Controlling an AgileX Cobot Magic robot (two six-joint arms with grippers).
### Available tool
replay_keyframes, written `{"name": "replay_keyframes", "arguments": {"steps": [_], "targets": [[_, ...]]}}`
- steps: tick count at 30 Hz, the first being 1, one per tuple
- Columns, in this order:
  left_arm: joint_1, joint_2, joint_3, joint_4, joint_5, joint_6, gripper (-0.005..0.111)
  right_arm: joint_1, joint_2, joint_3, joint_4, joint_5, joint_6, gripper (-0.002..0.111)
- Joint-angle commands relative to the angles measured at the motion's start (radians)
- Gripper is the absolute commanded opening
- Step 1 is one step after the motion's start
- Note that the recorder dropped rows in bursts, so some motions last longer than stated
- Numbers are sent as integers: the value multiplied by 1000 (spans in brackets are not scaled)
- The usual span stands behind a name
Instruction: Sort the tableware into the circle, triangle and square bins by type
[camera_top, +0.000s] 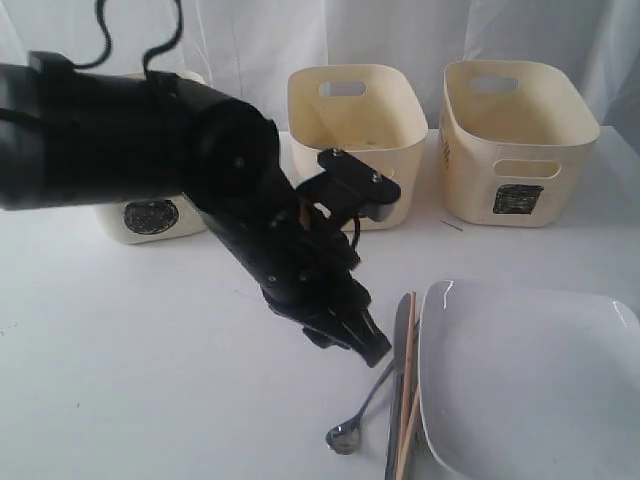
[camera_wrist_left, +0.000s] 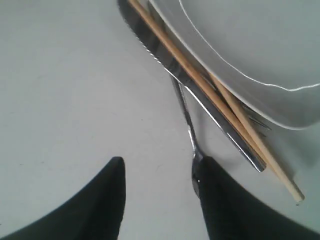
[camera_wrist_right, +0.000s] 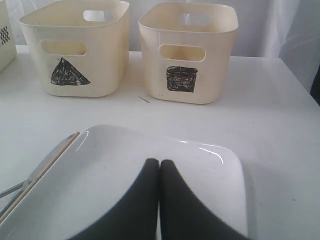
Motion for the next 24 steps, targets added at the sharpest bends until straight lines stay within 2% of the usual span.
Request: {"name": "replay_keyframes", "arguments": {"steps": [1,11,24], "targets": [[-32,61,8,-17,2,4,51,7,-6,5,-5,-14,-3,0],[-32,148,8,-20,-46,22,51,7,-6,5,-5,-14,-3,0],[-53,168,8,-36,-118,22,51,7,-6,5,-5,-14,-3,0]]}}
